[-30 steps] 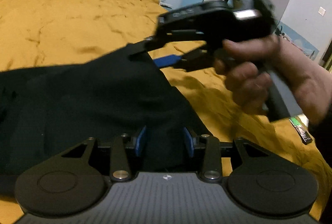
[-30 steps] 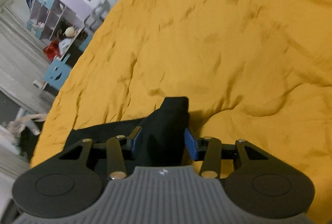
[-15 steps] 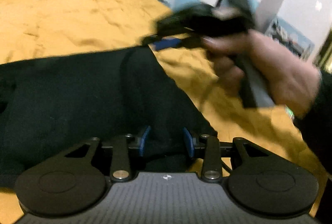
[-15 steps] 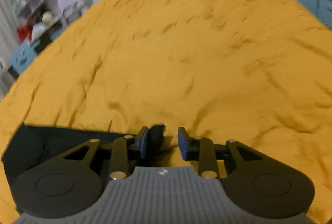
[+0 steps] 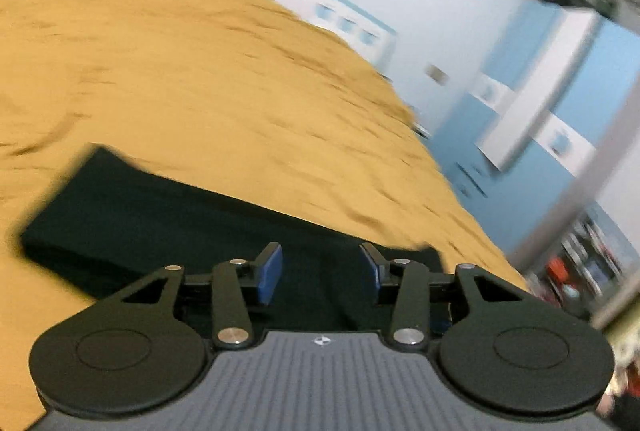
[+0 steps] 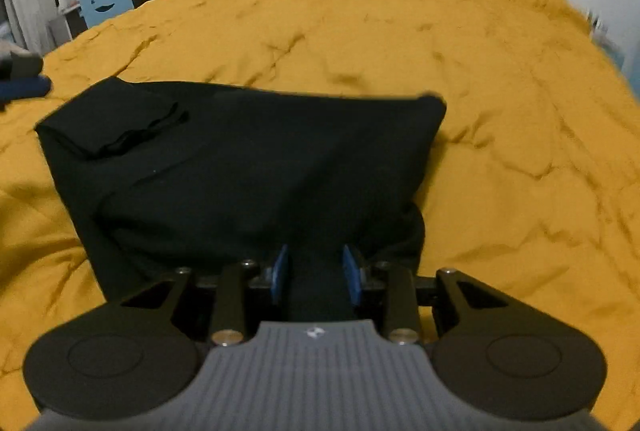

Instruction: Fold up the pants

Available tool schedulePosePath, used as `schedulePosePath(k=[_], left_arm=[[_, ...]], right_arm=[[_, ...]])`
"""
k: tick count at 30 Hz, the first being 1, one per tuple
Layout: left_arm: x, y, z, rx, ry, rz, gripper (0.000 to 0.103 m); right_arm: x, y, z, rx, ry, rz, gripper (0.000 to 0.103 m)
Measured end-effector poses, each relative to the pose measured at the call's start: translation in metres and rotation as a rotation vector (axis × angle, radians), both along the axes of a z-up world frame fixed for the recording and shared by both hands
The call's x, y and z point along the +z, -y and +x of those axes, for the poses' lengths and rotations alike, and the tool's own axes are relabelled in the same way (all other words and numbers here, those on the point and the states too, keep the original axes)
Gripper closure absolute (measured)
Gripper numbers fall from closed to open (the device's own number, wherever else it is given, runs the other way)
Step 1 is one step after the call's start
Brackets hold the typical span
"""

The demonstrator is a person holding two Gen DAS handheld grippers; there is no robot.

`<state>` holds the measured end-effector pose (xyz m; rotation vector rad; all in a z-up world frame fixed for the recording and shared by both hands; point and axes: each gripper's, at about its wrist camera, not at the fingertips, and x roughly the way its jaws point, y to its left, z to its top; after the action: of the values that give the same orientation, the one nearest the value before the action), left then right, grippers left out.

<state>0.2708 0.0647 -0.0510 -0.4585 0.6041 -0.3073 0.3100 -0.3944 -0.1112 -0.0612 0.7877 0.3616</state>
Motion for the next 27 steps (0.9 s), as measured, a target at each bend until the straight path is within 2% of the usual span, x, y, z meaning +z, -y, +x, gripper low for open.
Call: schedulePosePath(k=[1,3,6,9,13,15,17,21,27], left_arm=[[0.001,-0.016,0.003,0.034,-0.003,-0.013,0.041],[-0.001,-0.05,0.001,0.111,-0.012,-0.028,0.031],[-0.01,-0.09,0.01,0.218,-0.059,-0.043,0.031],[-0.029,-0.12,0.015,0.283,-0.119,-0.111,0.031],[-0.051,-0.137,0.019,0.31,-0.186,-0.196,0.031],[-0.058,-0.143,0.02,0.29,-0.205,-0.262,0.03],[-0.064,-0.149,0.018,0.287,-0.217,-0.293,0.03],[-0.073,-0.148,0.024,0.302,-0.243,-0.278,0.026],[-0.077,-0.133,0.023,0.33,-0.272,-0.176,0.026]], right_arm=[[0.009,-0.002,-0.006,-0.011,0.024,0.028,0.075],[0.024,-0.01,-0.018,-0.019,0.082,0.08,0.075],[0.035,-0.035,-0.032,0.01,0.136,0.065,0.073],[0.036,-0.066,-0.035,0.045,0.151,0.046,0.069],[0.03,-0.094,-0.033,0.015,0.143,0.054,0.069],[0.027,-0.105,-0.034,-0.009,0.146,0.073,0.069],[0.024,-0.115,-0.029,-0.037,0.153,0.08,0.069],[0.004,-0.121,-0.022,-0.088,0.12,0.102,0.064],[-0.019,-0.116,-0.036,-0.098,0.189,0.155,0.064]])
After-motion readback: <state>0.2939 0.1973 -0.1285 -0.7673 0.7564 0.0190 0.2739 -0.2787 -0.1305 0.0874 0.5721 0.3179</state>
